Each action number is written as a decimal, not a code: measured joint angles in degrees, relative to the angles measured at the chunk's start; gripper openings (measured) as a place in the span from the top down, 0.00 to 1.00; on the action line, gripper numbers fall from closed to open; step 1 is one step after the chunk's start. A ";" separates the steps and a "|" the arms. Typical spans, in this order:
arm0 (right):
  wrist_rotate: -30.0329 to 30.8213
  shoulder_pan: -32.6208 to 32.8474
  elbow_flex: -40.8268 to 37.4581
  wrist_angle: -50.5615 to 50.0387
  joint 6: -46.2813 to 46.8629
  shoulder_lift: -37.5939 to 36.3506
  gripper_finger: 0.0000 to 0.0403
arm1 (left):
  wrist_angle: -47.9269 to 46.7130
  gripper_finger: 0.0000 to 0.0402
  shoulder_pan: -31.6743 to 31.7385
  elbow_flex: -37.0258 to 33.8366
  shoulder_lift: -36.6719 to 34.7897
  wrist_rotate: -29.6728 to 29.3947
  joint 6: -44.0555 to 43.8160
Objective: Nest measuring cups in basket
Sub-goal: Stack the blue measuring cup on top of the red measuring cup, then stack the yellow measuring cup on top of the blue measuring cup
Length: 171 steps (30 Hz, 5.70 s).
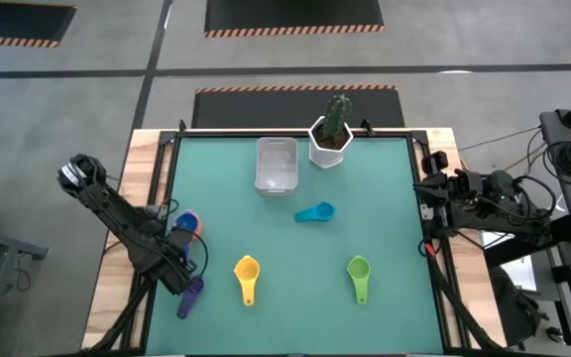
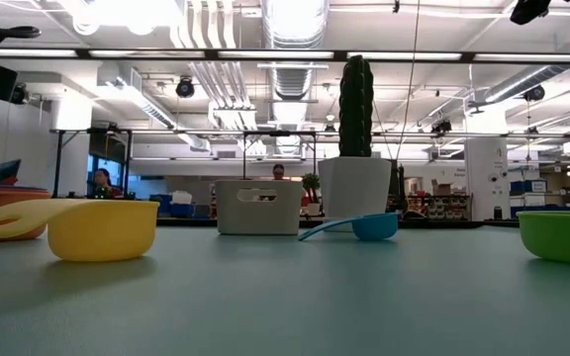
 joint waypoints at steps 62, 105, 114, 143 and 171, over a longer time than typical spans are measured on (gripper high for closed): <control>-0.07 0.00 0.02 0.51 0.06 0.02 0.96 | 51.45 1.00 0.43 13.99 17.08 -31.31 41.11; -0.09 0.00 0.02 2.75 -0.63 0.02 0.96 | 47.71 0.67 9.71 23.09 24.15 -23.37 22.27; -0.10 0.00 0.02 2.33 -0.32 0.02 0.96 | 24.79 0.66 10.53 35.54 30.89 -18.83 16.95; -0.09 0.00 0.02 1.70 -0.70 0.02 0.96 | 34.49 0.76 10.99 25.12 31.12 -20.73 11.58; -0.09 0.00 0.02 1.53 -0.73 0.02 0.96 | 27.84 0.99 11.02 28.69 30.99 -20.51 15.04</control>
